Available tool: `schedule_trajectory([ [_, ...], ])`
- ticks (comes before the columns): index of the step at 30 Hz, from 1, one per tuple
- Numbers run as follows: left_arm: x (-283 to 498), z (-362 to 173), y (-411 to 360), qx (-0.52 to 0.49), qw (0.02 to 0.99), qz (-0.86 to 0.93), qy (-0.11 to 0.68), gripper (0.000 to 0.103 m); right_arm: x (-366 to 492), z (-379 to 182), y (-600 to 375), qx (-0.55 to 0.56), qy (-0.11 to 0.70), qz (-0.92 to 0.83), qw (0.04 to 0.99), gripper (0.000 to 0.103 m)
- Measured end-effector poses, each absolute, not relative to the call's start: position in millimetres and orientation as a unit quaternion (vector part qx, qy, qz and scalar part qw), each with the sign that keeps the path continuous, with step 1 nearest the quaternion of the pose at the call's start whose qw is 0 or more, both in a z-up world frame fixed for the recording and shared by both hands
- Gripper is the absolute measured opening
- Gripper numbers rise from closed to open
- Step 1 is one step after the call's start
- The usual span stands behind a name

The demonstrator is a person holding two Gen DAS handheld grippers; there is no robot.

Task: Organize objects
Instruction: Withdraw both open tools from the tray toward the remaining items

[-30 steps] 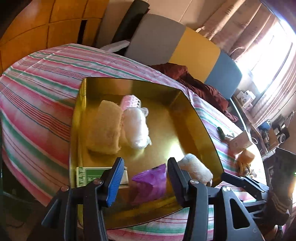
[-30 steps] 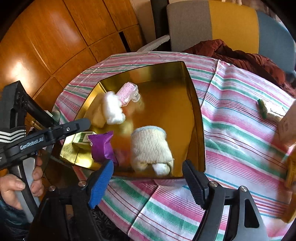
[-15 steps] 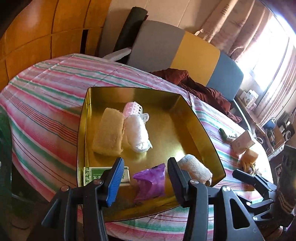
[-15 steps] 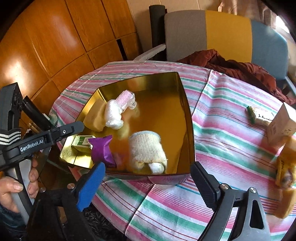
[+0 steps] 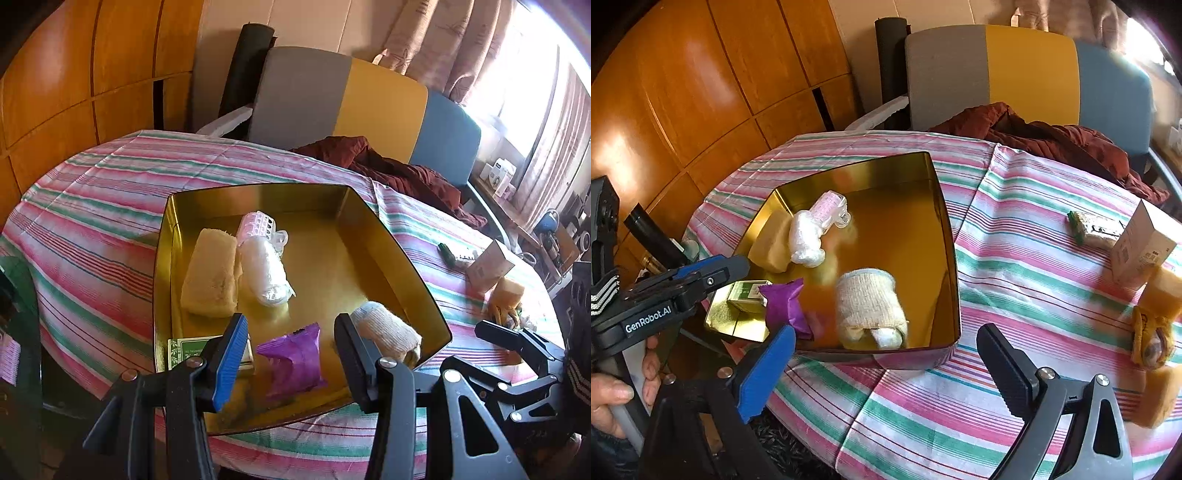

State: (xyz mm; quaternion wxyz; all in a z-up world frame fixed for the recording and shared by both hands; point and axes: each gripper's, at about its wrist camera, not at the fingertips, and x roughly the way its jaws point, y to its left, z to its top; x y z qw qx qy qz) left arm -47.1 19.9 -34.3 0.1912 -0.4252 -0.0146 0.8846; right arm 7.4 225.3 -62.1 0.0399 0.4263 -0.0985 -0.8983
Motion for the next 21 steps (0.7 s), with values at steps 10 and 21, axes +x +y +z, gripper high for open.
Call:
schedule_trajectory([
  [10, -40.2, -29.8, 31.3, -0.421, 0.200, 0.884, -0.001, 0.049, 9.6, -60.5, 232.2, 0.421, -0.105, -0.900, 0.033, 0.100],
  [21, -35.2, -26.3, 43.4, -0.421, 0.214, 0.881, 0.016, 0.049, 12.3, -62.0, 242.3, 0.419, -0.115, -0.900, 0.021, 0.101],
])
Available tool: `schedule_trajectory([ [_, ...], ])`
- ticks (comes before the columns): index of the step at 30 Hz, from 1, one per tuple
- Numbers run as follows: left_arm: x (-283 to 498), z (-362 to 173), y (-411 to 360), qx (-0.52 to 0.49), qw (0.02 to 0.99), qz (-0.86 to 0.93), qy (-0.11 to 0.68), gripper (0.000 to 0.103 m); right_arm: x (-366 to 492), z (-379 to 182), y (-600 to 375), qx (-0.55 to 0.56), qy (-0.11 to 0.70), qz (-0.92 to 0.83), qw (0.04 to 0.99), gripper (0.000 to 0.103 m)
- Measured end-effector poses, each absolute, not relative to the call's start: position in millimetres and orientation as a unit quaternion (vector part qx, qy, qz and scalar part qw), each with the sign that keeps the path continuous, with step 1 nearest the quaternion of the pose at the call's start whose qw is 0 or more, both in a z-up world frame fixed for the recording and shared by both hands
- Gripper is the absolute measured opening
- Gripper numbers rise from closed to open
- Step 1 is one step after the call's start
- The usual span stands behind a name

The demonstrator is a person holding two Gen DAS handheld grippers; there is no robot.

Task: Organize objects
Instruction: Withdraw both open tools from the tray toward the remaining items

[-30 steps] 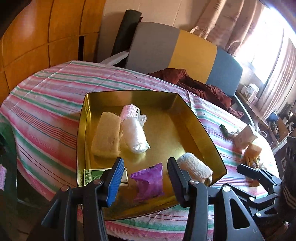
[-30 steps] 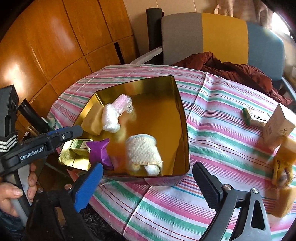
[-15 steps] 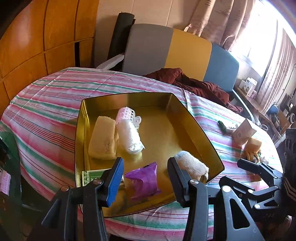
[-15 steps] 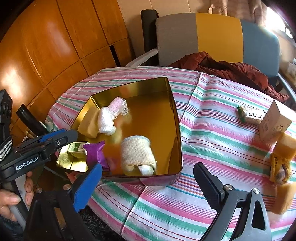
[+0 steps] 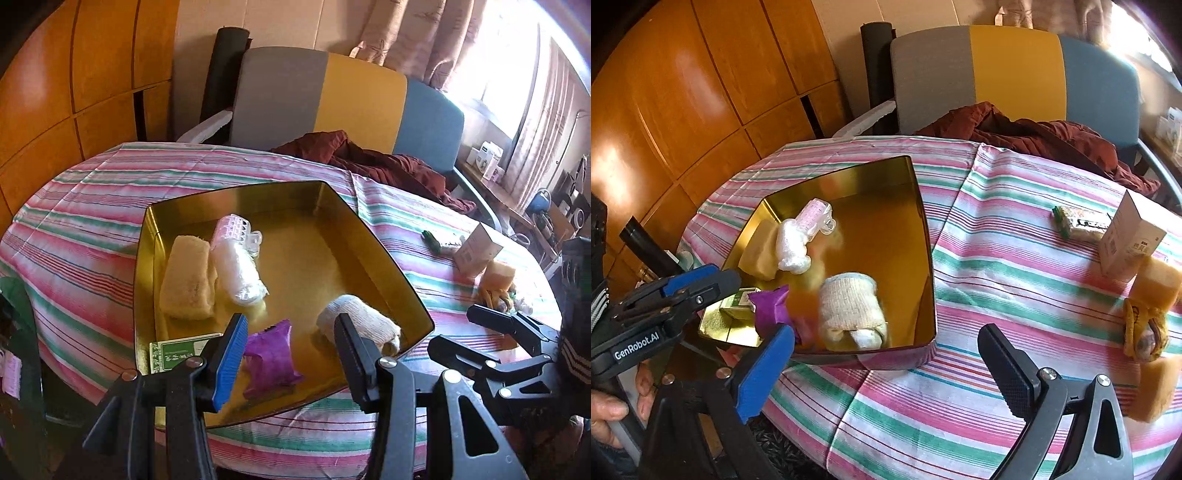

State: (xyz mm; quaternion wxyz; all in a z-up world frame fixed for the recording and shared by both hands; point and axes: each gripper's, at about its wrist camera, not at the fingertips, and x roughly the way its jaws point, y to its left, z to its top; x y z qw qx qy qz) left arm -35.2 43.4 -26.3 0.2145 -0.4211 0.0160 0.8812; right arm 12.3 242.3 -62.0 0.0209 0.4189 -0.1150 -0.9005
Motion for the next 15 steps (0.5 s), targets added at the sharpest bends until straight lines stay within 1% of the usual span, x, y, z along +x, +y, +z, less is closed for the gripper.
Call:
schedule_trajectory([
  [8, -31.8, -23.4, 58.1, -0.420, 0.230, 0.877, 0.029, 0.049, 17.4, -62.9, 258.1, 0.415, -0.127, -0.901, 0.001, 0.101],
  [15, -30.4, -18.9, 79.2, -0.417, 0.254, 0.872, 0.045, 0.049, 31.6, -60.1, 295.7, 0.408, -0.147, -0.900, -0.045, 0.101],
])
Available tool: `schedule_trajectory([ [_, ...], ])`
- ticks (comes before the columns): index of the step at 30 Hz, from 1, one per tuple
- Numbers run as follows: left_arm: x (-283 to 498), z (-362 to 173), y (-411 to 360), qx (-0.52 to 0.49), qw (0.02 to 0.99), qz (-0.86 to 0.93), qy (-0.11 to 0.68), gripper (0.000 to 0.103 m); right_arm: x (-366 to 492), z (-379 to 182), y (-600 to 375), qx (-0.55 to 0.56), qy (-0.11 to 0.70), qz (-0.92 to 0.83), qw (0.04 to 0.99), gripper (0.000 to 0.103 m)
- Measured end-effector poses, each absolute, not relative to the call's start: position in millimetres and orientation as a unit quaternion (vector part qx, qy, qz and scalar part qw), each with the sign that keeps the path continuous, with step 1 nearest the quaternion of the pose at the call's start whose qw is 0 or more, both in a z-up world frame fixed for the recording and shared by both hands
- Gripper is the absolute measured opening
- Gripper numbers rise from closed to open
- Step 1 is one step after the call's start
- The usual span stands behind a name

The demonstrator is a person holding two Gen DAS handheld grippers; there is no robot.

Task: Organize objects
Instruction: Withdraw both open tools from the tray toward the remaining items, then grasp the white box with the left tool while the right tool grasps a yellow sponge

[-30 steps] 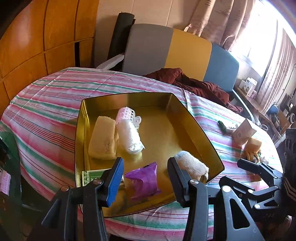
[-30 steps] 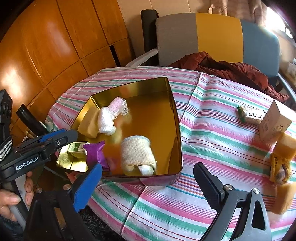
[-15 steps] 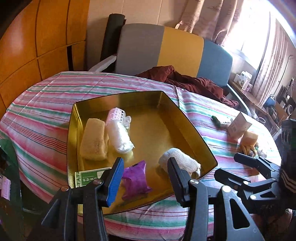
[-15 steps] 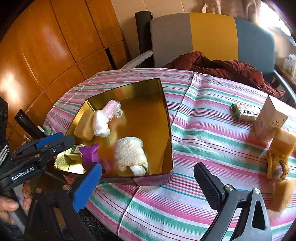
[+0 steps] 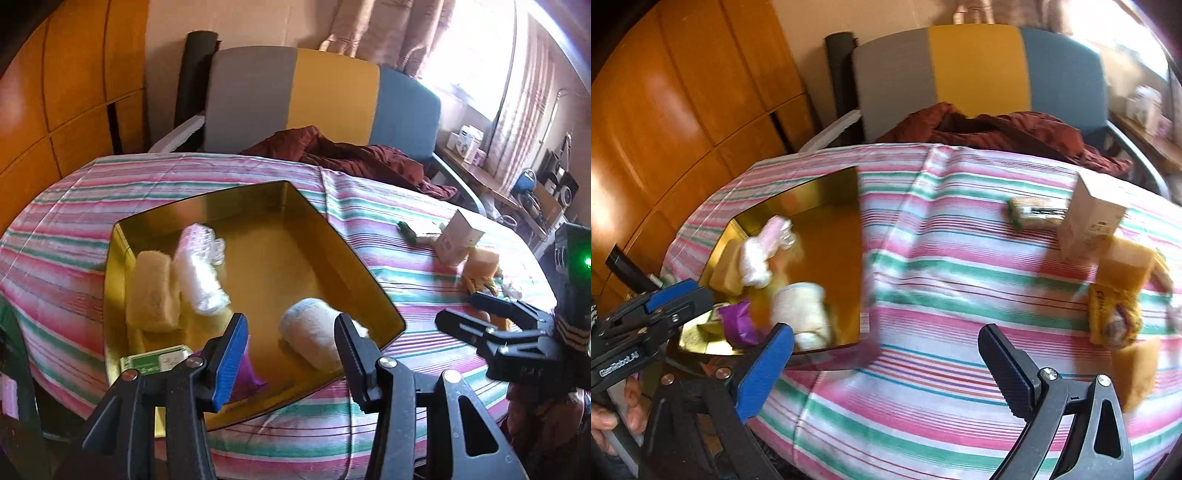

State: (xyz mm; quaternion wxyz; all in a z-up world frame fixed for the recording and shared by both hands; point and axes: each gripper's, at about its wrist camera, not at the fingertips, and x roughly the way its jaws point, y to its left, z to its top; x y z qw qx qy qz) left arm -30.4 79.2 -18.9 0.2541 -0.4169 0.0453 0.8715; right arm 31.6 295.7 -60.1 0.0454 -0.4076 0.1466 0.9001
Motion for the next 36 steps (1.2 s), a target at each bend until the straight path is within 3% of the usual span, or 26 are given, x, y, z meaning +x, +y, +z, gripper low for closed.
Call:
schedule_trajectory([
  [11, -30.1, -11.0, 143.9, -0.411, 0.316, 0.851, 0.079, 0.050, 75.5, -46.8, 393.3, -0.395, 0.165, 0.889, 0.163, 0.101],
  [15, -29.1, -10.2, 174.3, -0.411, 0.343, 0.840, 0.091, 0.055, 91.7, -38.1, 427.4, -0.386, 0.166, 0.884, 0.202, 0.101],
  [22, -30.2, -7.8, 227.9, -0.411, 0.382, 0.822, 0.094, 0.075, 112.8, -28.2, 480.3, -0.376, 0.163, 0.876, 0.254, 0.101],
  [36, -34.8, -9.9, 365.4, -0.420, 0.435, 0.787, 0.117, 0.086, 132.0, -55.4, 526.1, -0.376, 0.201, 0.862, 0.274, 0.101],
])
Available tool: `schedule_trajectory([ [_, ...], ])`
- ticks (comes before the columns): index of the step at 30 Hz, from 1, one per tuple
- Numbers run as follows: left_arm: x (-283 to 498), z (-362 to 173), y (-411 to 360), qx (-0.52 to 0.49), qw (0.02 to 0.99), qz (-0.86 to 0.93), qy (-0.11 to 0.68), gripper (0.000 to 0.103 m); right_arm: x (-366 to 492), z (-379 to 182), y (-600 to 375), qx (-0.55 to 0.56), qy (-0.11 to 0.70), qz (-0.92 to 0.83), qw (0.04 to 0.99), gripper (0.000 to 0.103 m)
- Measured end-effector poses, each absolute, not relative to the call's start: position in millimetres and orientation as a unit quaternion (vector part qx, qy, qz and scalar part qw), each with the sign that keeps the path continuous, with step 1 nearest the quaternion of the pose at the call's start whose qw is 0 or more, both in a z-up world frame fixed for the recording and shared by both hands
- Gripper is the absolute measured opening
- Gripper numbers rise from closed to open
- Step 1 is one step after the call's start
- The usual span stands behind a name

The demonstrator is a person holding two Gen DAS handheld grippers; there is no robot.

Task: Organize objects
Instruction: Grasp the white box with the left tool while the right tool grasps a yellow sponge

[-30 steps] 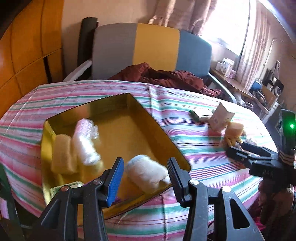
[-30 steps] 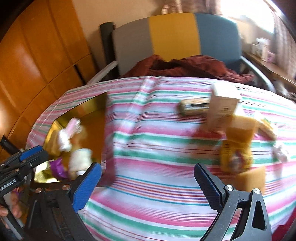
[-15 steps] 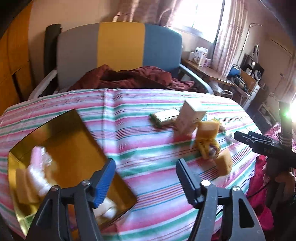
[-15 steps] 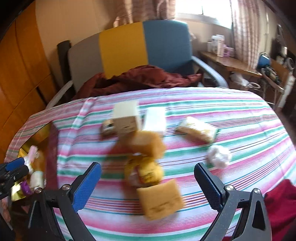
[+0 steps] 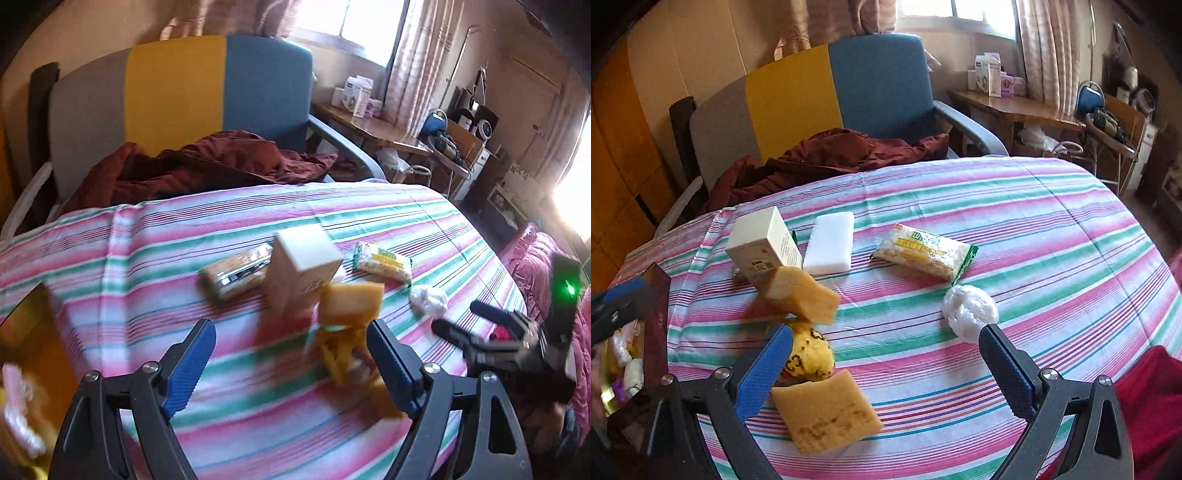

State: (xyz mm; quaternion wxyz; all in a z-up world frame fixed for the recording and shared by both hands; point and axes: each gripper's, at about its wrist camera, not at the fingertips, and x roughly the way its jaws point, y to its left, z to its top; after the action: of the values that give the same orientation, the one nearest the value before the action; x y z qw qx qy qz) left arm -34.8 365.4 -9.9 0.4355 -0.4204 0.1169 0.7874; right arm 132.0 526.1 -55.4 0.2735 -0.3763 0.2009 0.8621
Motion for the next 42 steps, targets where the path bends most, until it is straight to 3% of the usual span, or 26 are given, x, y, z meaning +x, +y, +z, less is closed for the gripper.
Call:
schedule_trajectory([
  [7, -52.9, -22.1, 419.4, -0.433, 0.420, 0.788, 0.123, 0.100, 133.1, -63.0, 530.6, -0.384, 0.221, 0.857, 0.264, 0.102],
  [14, -77.7, -43.3, 457.0, -0.464, 0.398, 0.780, 0.135, 0.100, 130.6, -68.9, 531.1, -0.387, 0.227, 0.856, 0.257, 0.102],
  [15, -81.8, -46.9, 458.1, -0.470, 0.399, 0.777, 0.130, 0.095, 130.4, -70.5, 531.6, -0.388, 0.228, 0.855, 0.257, 0.103],
  [16, -84.6, -50.0, 458.2, -0.473, 0.399, 0.775, 0.129, 0.079, 130.3, -71.7, 532.1, -0.389, 0.229, 0.854, 0.257, 0.102],
  [18, -93.1, -58.4, 450.3, -0.491, 0.402, 0.764, 0.112, 0.059, 130.1, -74.1, 532.4, -0.390, 0.233, 0.854, 0.255, 0.103],
  [19, -96.2, -60.6, 444.0, -0.496, 0.405, 0.761, 0.104, 0.057, 130.1, -74.9, 532.4, -0.390, 0.236, 0.854, 0.253, 0.103],
  [31, -88.7, -55.6, 349.1, -0.491, 0.424, 0.760, 0.043, 0.053, 103.0, -78.9, 523.8, -0.399, 0.246, 0.853, 0.229, 0.102],
  [42, -68.3, -38.3, 276.9, -0.477, 0.413, 0.775, 0.026, 0.053, 10.7, -108.8, 546.1, -0.492, 0.138, 0.827, 0.236, 0.102],
])
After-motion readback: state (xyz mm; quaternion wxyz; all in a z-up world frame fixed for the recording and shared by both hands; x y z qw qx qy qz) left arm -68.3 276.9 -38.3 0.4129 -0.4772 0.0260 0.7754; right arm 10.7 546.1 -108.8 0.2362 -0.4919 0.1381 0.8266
